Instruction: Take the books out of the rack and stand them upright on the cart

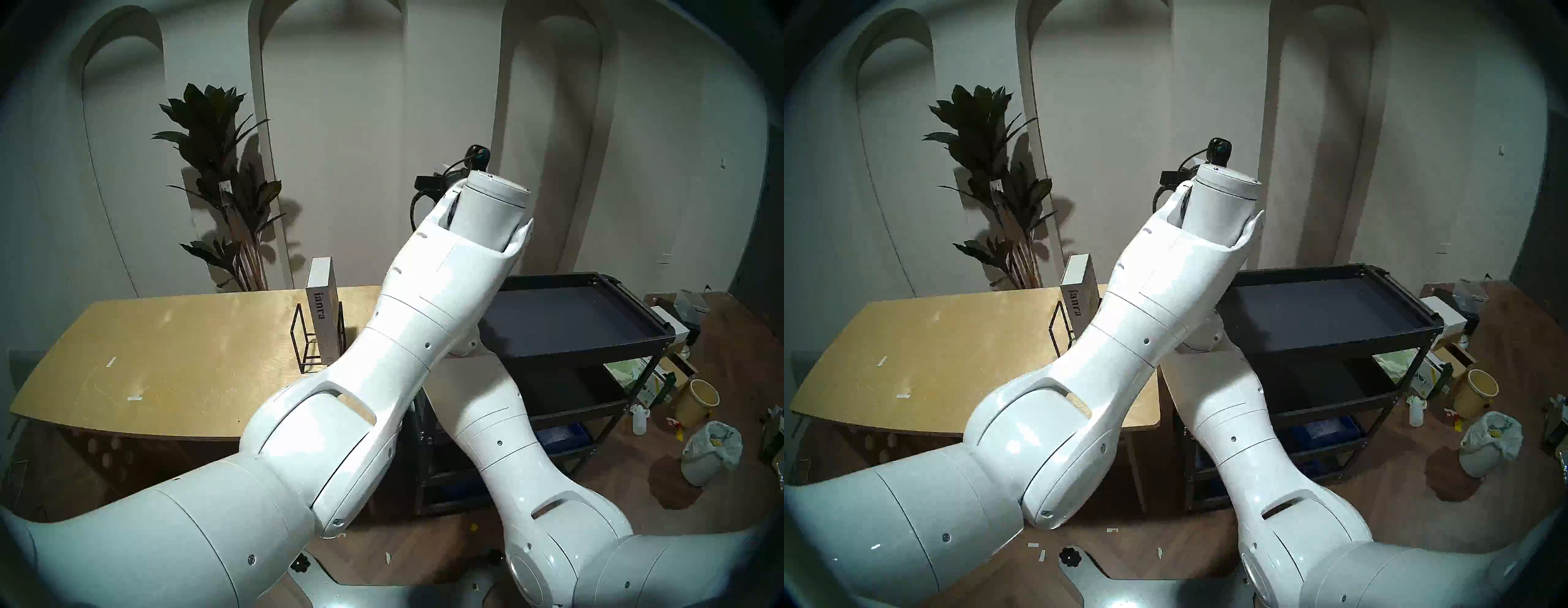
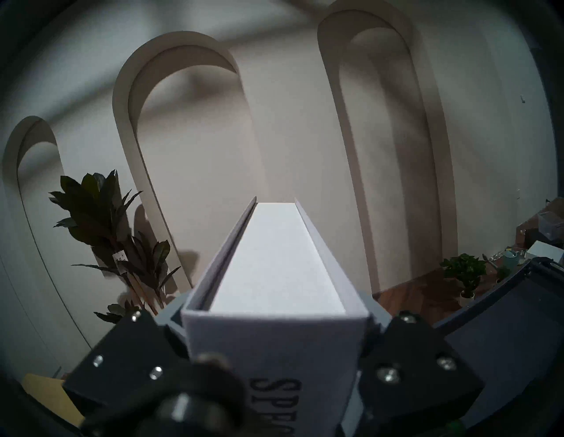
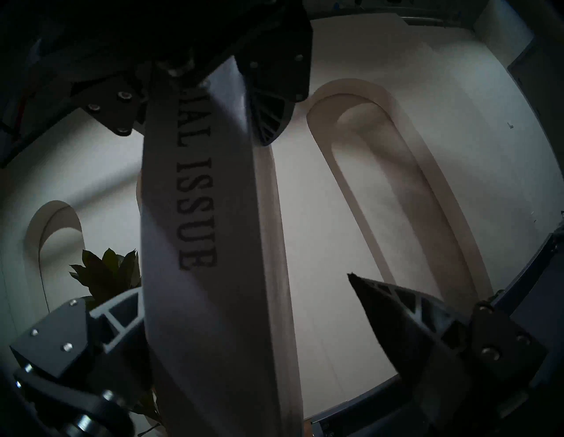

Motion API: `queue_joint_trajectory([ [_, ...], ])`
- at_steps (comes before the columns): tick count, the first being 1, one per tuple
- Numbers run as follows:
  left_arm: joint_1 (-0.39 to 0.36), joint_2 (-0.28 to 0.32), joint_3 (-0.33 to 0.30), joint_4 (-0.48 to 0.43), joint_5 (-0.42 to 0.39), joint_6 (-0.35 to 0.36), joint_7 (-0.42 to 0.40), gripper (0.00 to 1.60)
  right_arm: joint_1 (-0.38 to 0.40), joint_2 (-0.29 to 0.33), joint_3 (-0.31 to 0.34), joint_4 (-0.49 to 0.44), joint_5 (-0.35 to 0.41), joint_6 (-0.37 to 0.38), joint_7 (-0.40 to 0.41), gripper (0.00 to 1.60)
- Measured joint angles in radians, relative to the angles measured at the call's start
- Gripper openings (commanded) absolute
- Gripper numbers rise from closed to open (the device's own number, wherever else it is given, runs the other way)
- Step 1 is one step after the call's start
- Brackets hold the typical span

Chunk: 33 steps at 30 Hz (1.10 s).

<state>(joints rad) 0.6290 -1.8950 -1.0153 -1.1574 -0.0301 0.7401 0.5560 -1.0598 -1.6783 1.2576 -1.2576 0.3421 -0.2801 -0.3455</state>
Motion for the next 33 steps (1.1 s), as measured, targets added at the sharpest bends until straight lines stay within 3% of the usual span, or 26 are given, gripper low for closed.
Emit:
queue_joint_trajectory([
  [9,0.01,0.045,0.065,-0.033,-0.007,0.003,-0.033,0.0,0.017,0.004,0.003,0.027,0.043,0.0,0.02,1.58],
  [10,0.01,0.051,0.073,-0.038,-0.009,0.003,-0.038,0.0,0.019,0.004,0.003,0.031,0.049,0.0,0.023,1.26],
  [11,0.011,0.059,0.084,-0.044,-0.012,0.003,-0.044,0.0,0.023,0.005,0.003,0.036,0.057,0.0,0.026,0.72],
  [12,0.011,0.062,0.087,-0.046,-0.014,0.003,-0.047,0.0,0.024,0.005,0.003,0.038,0.059,0.0,0.028,0.72],
  [15,0.013,0.071,0.106,-0.052,-0.025,0.003,-0.06,0.0,0.03,0.004,-0.002,0.044,0.068,0.0,0.037,0.41],
  [16,0.013,0.077,0.116,-0.056,-0.029,0.003,-0.065,0.0,0.033,0.005,-0.003,0.047,0.072,0.0,0.039,0.11],
  [17,0.013,0.082,0.121,-0.058,-0.032,0.003,-0.067,0.0,0.035,0.005,-0.003,0.05,0.075,0.0,0.041,0.0],
  [21,0.012,0.094,0.136,-0.063,-0.043,0.001,-0.073,0.0,0.04,0.005,-0.004,0.059,0.082,0.0,0.043,0.0],
  [22,0.012,0.099,0.141,-0.064,-0.047,0.001,-0.075,0.63,0.042,0.005,-0.005,0.062,0.085,0.001,0.044,0.0],
  [23,0.011,0.103,0.146,-0.066,-0.054,0.0,-0.077,1.6,0.044,0.005,-0.005,0.066,0.088,0.001,0.044,0.0],
  [33,0.001,0.128,0.166,-0.084,-0.097,-0.023,-0.087,1.6,0.064,0.015,0.0,0.081,0.106,0.017,0.025,0.0],
])
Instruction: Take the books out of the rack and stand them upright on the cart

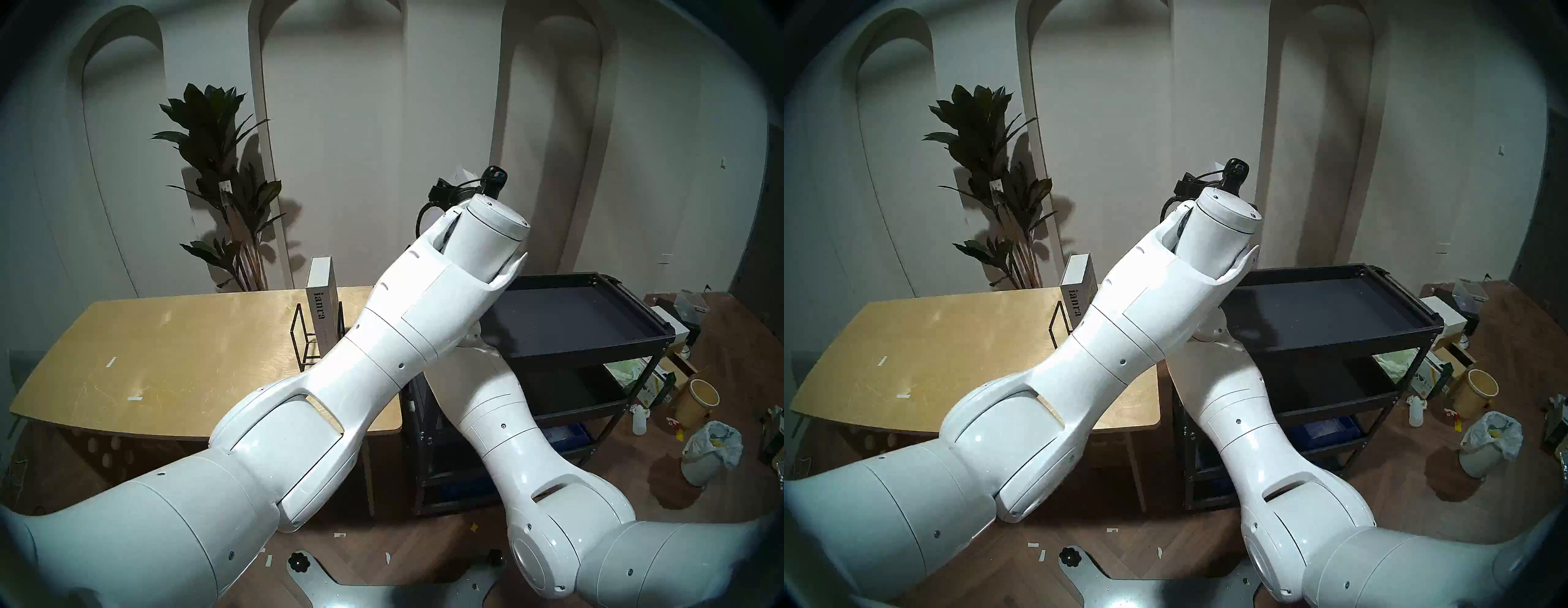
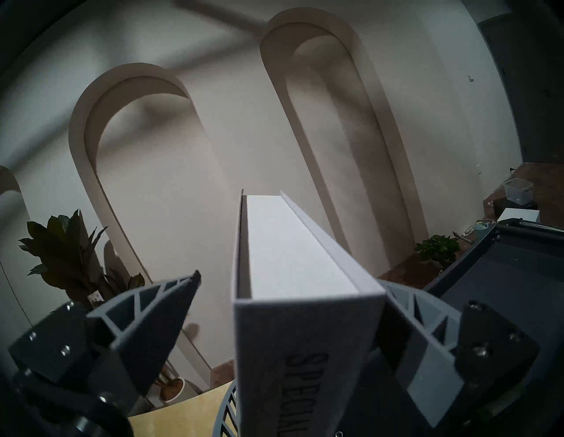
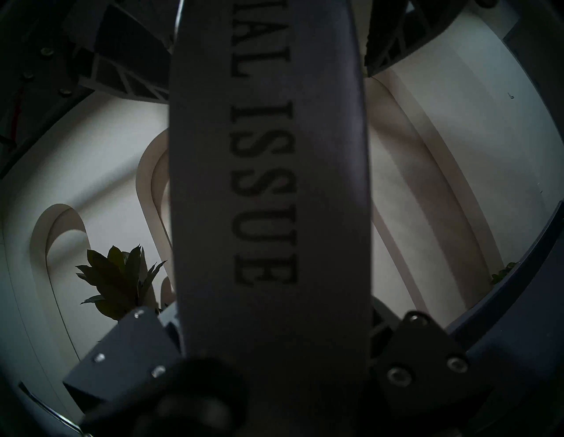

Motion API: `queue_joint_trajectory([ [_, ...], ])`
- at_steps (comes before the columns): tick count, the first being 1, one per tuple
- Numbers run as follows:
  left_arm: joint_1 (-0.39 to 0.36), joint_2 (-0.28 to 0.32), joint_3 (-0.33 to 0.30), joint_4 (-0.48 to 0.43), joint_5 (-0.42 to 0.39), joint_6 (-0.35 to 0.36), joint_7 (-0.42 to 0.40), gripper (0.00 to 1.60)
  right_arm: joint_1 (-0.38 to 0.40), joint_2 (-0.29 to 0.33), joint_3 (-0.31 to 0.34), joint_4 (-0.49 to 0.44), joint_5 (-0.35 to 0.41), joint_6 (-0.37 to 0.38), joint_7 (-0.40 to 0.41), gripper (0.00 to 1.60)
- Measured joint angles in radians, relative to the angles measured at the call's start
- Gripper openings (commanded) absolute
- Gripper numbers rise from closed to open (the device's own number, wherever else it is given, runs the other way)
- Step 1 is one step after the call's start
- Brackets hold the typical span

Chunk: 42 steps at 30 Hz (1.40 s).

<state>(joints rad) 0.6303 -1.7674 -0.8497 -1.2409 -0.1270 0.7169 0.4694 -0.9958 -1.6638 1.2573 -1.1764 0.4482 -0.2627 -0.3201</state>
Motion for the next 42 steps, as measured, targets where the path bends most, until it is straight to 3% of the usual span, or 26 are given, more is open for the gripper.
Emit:
queue_joint_trajectory([
  [11,-0.028,-0.014,-0.025,-0.111,-0.02,-0.083,0.007,1.6,0.049,-0.011,0.013,-0.001,-0.011,0.098,-0.107,0.0],
  [20,-0.087,-0.034,-0.119,-0.23,-0.062,-0.121,-0.007,1.6,0.084,0.004,0.011,0.015,-0.042,0.159,-0.144,0.0],
  [25,-0.098,-0.016,-0.189,-0.305,-0.095,-0.121,-0.026,1.6,0.109,0.036,0.012,0.021,-0.063,0.196,-0.145,0.0],
  [32,-0.032,0.06,-0.307,-0.418,-0.156,-0.078,-0.056,1.6,0.146,0.12,0.054,0.024,-0.085,0.249,-0.098,0.0],
  [42,0.086,0.13,-0.388,-0.482,-0.225,-0.001,-0.096,1.6,0.178,0.228,0.135,0.057,-0.096,0.337,0.005,0.0],
])
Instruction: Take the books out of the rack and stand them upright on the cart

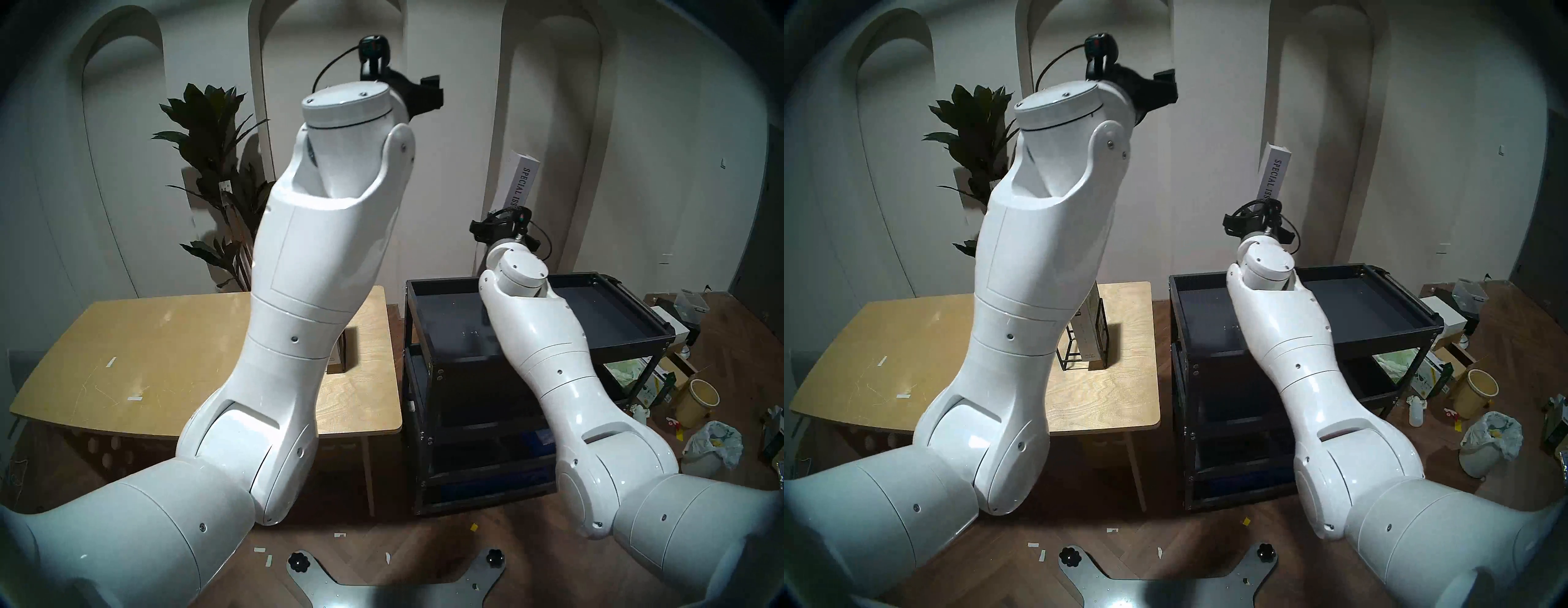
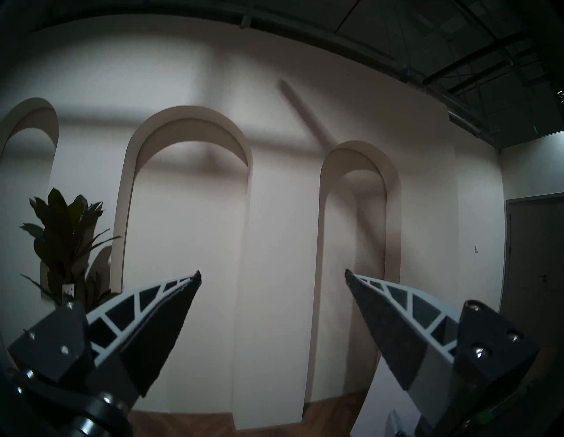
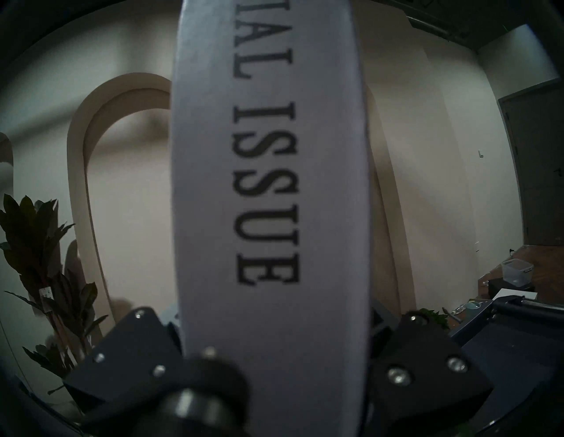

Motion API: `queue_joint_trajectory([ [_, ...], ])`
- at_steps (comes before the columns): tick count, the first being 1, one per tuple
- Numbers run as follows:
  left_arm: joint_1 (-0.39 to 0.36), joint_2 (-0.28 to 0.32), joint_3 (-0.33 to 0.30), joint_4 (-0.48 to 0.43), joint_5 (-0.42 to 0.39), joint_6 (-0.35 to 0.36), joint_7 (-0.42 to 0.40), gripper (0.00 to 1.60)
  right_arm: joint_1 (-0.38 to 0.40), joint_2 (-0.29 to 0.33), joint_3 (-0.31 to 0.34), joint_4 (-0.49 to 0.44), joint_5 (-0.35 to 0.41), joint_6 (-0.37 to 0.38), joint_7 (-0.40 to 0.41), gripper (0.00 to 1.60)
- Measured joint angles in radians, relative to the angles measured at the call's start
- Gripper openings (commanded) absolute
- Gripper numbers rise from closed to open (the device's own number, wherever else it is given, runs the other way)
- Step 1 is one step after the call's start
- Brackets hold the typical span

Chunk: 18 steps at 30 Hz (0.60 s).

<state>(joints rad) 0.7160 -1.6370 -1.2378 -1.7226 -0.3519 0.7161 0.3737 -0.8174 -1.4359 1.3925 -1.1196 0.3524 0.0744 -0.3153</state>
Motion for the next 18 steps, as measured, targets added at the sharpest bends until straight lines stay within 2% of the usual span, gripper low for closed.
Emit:
queue_joint_trajectory([
  [6,0.085,0.037,-0.033,-0.022,-0.049,0.051,-0.036,1.6,0.005,0.081,0.012,0.02,0.036,0.037,0.118,0.0],
  [18,0.169,0.077,-0.06,-0.036,-0.099,0.096,-0.08,1.6,-0.022,0.191,-0.006,0.053,0.149,0.031,0.313,0.0],
])
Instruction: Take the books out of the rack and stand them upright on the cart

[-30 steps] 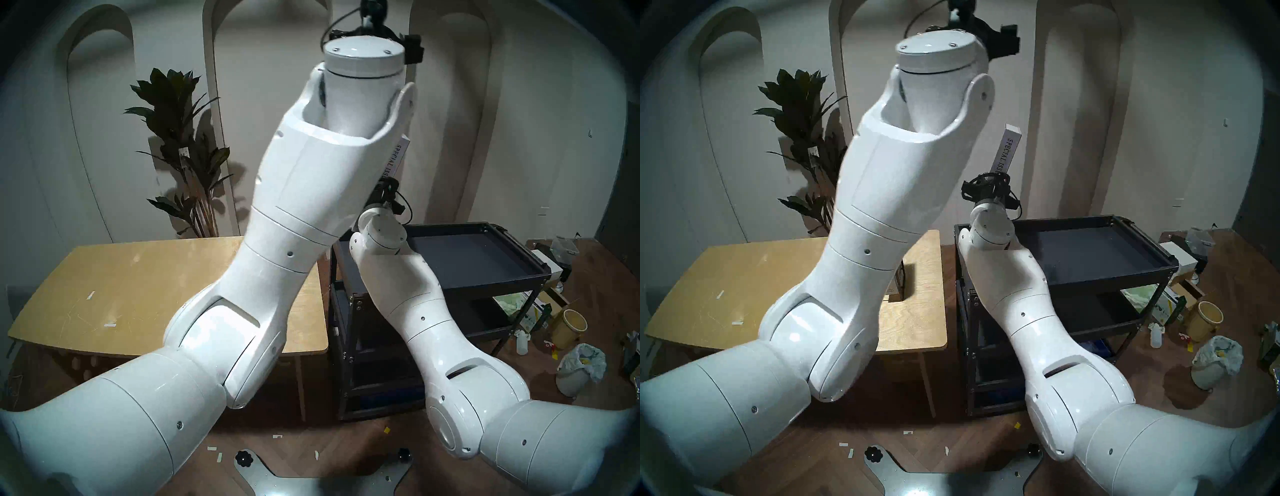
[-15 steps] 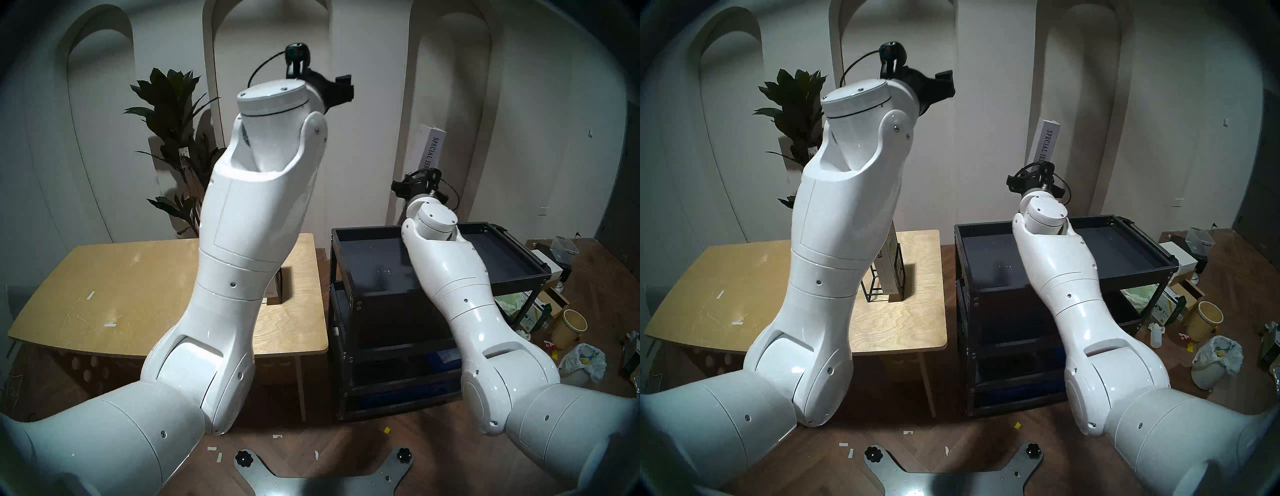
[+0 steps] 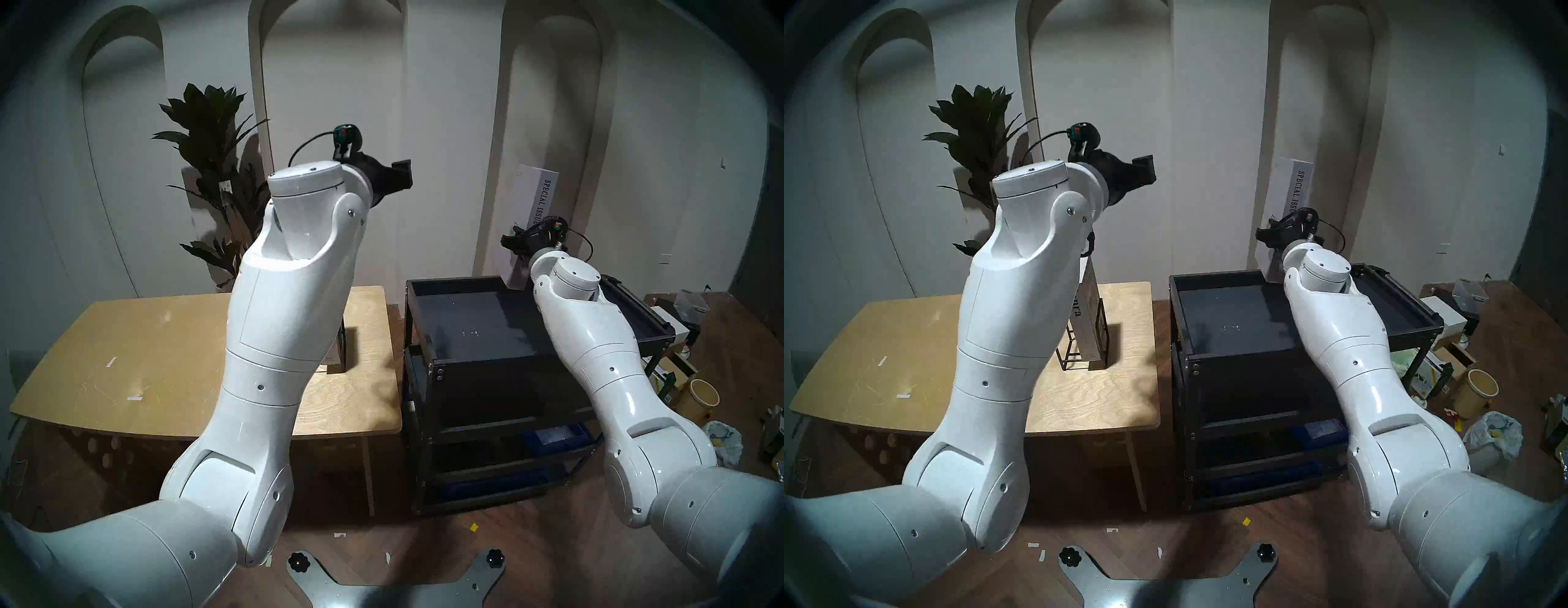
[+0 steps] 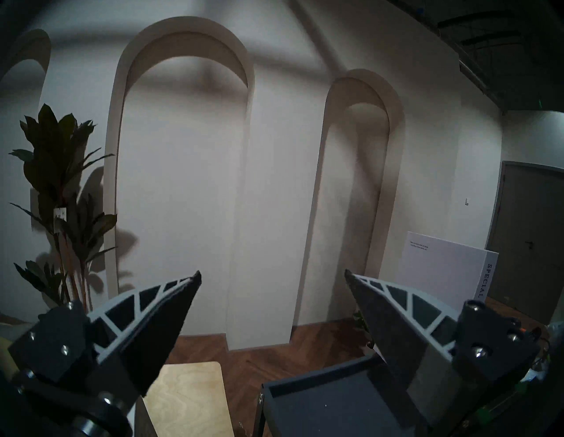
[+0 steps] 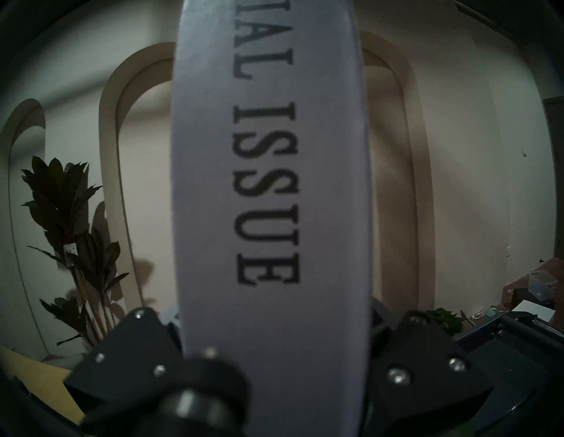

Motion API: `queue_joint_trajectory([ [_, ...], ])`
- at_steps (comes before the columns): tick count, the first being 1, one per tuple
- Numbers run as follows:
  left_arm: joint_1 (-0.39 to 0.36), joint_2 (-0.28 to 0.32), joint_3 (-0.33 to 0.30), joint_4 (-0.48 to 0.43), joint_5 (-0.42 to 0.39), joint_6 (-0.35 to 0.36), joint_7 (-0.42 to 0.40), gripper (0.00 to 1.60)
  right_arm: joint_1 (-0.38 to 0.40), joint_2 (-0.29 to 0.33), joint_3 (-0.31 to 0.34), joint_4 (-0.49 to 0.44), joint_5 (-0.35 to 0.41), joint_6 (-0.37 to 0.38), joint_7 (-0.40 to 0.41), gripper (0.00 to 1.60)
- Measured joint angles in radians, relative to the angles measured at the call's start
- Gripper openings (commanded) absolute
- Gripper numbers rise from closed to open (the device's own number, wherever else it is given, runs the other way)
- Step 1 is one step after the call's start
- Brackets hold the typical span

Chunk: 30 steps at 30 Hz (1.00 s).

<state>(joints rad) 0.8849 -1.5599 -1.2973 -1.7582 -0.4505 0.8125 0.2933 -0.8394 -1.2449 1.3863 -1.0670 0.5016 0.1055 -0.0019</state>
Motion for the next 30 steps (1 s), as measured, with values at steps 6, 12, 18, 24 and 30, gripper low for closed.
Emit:
queue_joint_trajectory([
  [6,0.03,0.013,-0.004,0.004,-0.016,0.001,-0.016,1.6,-0.036,0.049,-0.035,0.019,0.073,-0.026,0.111,0.0],
  [12,0.052,0.022,-0.001,0.017,-0.022,-0.015,-0.027,1.6,-0.056,0.091,-0.078,0.046,0.119,-0.067,0.221,0.0],
  [18,0.066,0.032,0.008,0.033,-0.017,-0.031,-0.032,1.6,-0.047,0.134,-0.105,0.112,0.143,-0.11,0.335,0.0],
  [24,0.077,0.037,0.024,0.045,-0.006,-0.051,-0.034,1.6,-0.016,0.162,-0.119,0.216,0.167,-0.162,0.464,0.0],
  [30,0.085,0.037,0.04,0.047,0.004,-0.064,-0.035,1.6,0.015,0.16,-0.121,0.322,0.185,-0.217,0.567,0.0],
])
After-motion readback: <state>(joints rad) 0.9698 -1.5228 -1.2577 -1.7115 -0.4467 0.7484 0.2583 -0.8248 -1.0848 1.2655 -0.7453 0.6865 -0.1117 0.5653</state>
